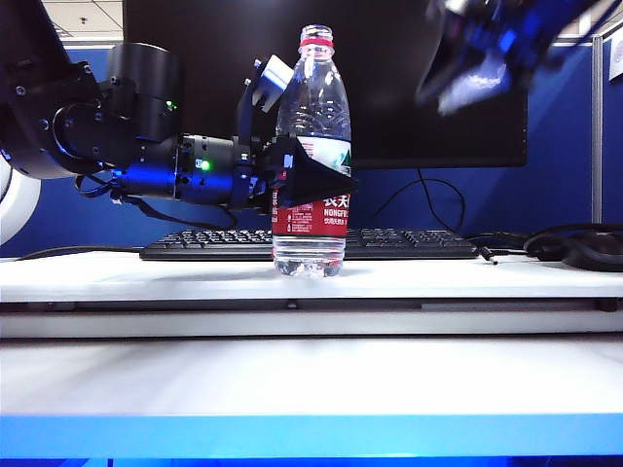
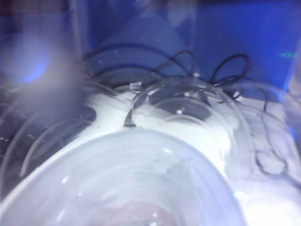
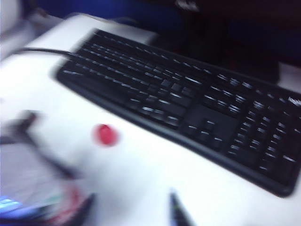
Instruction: Unscrew the cap from the plastic bottle on the table.
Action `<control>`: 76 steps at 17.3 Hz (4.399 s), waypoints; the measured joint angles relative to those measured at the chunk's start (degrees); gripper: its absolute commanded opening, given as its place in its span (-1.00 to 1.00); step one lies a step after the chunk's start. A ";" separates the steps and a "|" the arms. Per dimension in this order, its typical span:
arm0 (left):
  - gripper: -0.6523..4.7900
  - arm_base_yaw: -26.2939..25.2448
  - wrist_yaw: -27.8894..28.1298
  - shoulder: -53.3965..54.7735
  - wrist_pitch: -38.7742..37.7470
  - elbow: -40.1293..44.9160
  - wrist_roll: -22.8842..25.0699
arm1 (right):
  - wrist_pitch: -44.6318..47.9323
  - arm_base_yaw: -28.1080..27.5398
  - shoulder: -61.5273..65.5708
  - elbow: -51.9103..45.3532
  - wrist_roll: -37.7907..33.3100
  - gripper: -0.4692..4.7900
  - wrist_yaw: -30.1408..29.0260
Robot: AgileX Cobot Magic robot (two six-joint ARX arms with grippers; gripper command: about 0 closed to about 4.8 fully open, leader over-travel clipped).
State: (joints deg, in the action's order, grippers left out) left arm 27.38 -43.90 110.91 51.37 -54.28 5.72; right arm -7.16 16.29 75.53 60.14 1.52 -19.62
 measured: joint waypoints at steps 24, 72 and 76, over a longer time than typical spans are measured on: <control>0.11 -0.02 0.07 -0.09 -0.13 0.00 -0.15 | -22.38 0.83 -75.21 -31.23 -4.81 -0.84 5.18; 1.00 -0.07 4.46 -8.02 -5.95 0.11 -0.13 | -19.21 0.81 -75.30 -32.20 -7.74 -0.85 2.95; 1.00 -0.20 4.48 -9.70 -11.02 0.26 -0.02 | -19.15 0.83 -75.30 -31.12 -7.93 -0.85 1.81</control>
State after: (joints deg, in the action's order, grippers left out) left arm 27.18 -39.42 101.21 40.36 -54.02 5.69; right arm -26.30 17.12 0.23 29.02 -6.42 -17.80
